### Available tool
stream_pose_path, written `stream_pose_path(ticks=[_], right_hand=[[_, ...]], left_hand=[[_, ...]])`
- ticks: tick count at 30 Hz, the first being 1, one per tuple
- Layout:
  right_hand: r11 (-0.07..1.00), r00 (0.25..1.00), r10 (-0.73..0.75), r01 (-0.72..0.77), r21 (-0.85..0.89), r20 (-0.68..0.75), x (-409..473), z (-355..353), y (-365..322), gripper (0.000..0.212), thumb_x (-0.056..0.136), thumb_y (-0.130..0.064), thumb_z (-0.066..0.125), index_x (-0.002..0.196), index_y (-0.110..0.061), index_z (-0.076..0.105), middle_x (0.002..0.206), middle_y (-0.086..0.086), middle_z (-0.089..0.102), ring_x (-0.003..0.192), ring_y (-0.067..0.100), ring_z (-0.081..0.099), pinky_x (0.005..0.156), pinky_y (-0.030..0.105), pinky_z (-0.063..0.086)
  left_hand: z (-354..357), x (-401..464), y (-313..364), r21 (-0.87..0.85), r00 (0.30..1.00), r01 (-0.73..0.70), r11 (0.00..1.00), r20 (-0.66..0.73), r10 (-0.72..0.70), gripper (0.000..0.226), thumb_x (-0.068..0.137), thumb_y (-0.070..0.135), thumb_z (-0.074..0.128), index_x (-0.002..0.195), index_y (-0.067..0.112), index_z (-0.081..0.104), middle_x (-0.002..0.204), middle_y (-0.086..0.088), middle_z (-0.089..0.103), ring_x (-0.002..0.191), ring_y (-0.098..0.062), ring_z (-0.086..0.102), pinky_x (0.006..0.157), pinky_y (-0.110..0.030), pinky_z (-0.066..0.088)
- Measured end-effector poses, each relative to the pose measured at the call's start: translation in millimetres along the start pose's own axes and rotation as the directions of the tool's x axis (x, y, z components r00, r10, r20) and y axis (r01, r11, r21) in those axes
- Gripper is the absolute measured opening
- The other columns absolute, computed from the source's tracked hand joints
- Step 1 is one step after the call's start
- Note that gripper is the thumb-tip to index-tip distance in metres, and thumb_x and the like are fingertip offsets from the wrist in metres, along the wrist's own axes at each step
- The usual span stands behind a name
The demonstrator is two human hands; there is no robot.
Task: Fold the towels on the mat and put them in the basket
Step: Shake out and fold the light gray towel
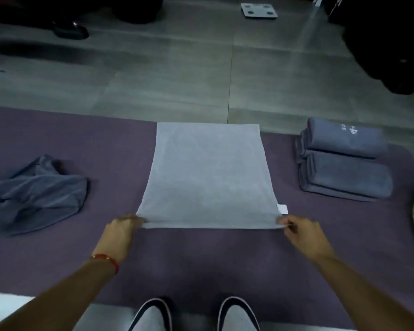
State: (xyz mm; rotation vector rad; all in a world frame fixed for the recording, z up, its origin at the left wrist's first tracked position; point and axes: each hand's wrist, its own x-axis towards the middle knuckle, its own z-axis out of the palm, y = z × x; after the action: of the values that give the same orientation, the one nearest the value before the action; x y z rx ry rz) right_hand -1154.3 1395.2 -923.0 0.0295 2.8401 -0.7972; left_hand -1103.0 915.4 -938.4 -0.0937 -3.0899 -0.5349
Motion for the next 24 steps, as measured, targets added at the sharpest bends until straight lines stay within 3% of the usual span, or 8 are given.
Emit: stream_pose_path(ticks=[3, 7, 10, 12, 15, 19, 24], right_hand=[[0.999, 0.999, -0.031, 0.032, -0.033, 0.028, -19, 25, 20, 0.029, 0.085, 0.001, 0.069, 0.091, -0.027, 0.074, 0.093, -0.005, 0.076, 0.079, 0.011, 0.070, 0.079, 0.026, 0.055], [0.976, 0.981, -0.186, 0.190, -0.110, 0.051, -43, 39, 41, 0.020, 0.084, 0.002, 0.072, 0.090, -0.016, 0.076, 0.102, -0.002, 0.076, 0.092, 0.015, 0.070, 0.087, 0.030, 0.055], [0.917, 0.940, -0.338, 0.341, -0.209, 0.052, -54, 44, 48, 0.016, 0.082, -0.013, 0.060, 0.089, -0.016, 0.074, 0.102, 0.001, 0.072, 0.098, 0.016, 0.062, 0.089, 0.029, 0.048], [0.874, 0.934, -0.328, 0.357, -0.328, 0.143, -60, 45, 45, 0.022, 0.076, -0.021, 0.055, 0.091, -0.018, 0.071, 0.105, 0.000, 0.068, 0.097, 0.021, 0.064, 0.089, 0.030, 0.047], [0.816, 0.922, -0.330, 0.386, -0.431, 0.201, -44, 36, 24, 0.033, 0.072, -0.033, 0.050, 0.093, -0.018, 0.070, 0.104, 0.000, 0.066, 0.090, 0.023, 0.062, 0.082, 0.035, 0.043], [0.826, 0.920, -0.366, 0.391, -0.406, 0.141, 33, 28, -14, 0.044, 0.081, -0.036, 0.042, 0.109, -0.013, 0.067, 0.110, 0.005, 0.062, 0.091, 0.029, 0.061, 0.077, 0.040, 0.048], [0.794, 0.904, -0.374, 0.428, -0.432, 0.208, 162, 43, -42, 0.071, 0.083, -0.044, 0.033, 0.138, -0.001, 0.049, 0.147, 0.018, 0.044, 0.132, 0.038, 0.046, 0.103, 0.049, 0.043]], left_hand=[[26, -26, -2, -0.006, 0.999, 0.008, 1.000, 0.044, -0.007, 0.039, 0.067, -0.001, 0.061, 0.099, 0.014, 0.077, 0.102, -0.009, 0.074, 0.085, -0.032, 0.073, 0.071, -0.041, 0.058], [41, -61, -1, 0.072, 0.990, -0.112, 0.991, 0.092, 0.105, 0.042, 0.052, -0.003, 0.071, 0.092, 0.010, 0.077, 0.096, -0.011, 0.074, 0.081, -0.028, 0.073, 0.061, -0.038, 0.059], [39, -77, -1, 0.106, 0.984, -0.152, 0.983, 0.112, 0.140, 0.037, 0.059, 0.009, 0.057, 0.090, 0.016, 0.076, 0.097, -0.005, 0.071, 0.086, -0.022, 0.069, 0.057, -0.031, 0.058], [36, -79, 0, 0.139, 0.977, -0.136, 0.981, 0.180, 0.110, 0.036, 0.069, 0.020, 0.047, 0.089, 0.021, 0.076, 0.103, -0.002, 0.070, 0.092, -0.026, 0.071, 0.062, -0.035, 0.059], [25, -57, 19, 0.209, 0.970, -0.081, 0.975, 0.240, 0.030, 0.044, 0.062, 0.035, 0.041, 0.083, 0.020, 0.076, 0.105, -0.004, 0.069, 0.097, -0.031, 0.067, 0.071, -0.043, 0.057], [21, 28, 38, 0.177, 0.991, -0.060, 0.982, 0.131, 0.037, 0.057, 0.073, 0.033, 0.037, 0.120, 0.018, 0.065, 0.134, -0.007, 0.057, 0.122, -0.030, 0.053, 0.087, -0.047, 0.052], [48, 167, 21, 0.272, 0.989, -0.046, 0.961, 0.148, 0.006, 0.063, 0.095, 0.039, 0.027, 0.152, 0.013, 0.031, 0.162, -0.018, 0.016, 0.149, -0.039, 0.013, 0.117, -0.055, 0.025]])
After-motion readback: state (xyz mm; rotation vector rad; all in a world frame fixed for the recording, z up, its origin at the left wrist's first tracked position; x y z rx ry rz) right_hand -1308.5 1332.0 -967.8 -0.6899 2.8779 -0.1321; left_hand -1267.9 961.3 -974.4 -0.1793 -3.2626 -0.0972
